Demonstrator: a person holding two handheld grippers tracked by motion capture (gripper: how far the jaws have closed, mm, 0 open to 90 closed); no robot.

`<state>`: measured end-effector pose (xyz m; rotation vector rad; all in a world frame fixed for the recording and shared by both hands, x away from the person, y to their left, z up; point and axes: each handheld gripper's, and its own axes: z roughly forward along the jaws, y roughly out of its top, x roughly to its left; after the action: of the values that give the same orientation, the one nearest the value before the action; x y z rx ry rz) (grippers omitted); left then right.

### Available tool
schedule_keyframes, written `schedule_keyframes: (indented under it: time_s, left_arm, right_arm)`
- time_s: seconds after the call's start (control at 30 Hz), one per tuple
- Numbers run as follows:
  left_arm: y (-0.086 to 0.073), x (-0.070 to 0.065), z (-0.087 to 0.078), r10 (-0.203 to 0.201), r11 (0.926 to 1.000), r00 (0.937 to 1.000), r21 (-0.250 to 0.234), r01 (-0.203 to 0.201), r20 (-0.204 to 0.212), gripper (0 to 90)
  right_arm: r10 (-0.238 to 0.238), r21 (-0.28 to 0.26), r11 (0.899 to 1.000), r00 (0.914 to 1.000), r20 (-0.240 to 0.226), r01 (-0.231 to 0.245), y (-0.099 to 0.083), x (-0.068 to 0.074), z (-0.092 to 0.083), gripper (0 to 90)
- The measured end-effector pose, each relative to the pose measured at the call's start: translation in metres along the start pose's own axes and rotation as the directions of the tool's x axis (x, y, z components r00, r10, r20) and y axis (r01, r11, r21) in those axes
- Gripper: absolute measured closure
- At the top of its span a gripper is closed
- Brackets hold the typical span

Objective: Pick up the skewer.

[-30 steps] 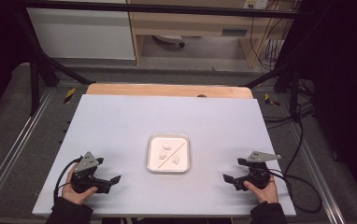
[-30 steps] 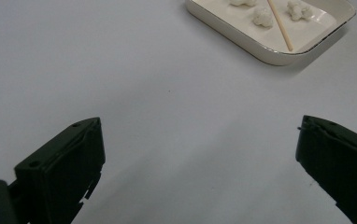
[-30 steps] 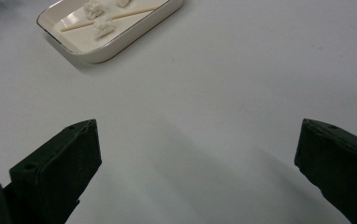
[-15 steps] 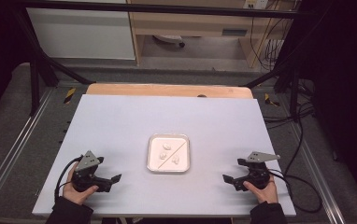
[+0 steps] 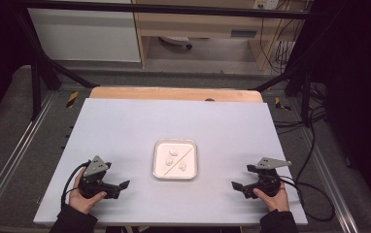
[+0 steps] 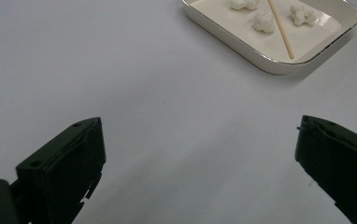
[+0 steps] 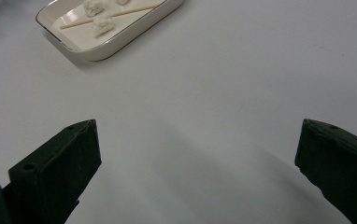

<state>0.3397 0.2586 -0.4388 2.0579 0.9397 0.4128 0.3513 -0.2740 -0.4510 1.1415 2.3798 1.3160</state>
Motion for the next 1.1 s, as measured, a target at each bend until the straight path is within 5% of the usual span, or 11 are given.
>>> schedule_keyframes:
  time_s: [1.1]
  left_arm:
    - [0.055, -0.035, 0.022, 0.072, 0.9958, 0.9974, 0.056, -0.072, -0.006, 1.6]
  right_arm:
    - [-0.006, 0.018, 1.000, 0.9999, 0.009, 0.006, 0.000, 0.000, 0.001, 0.7]
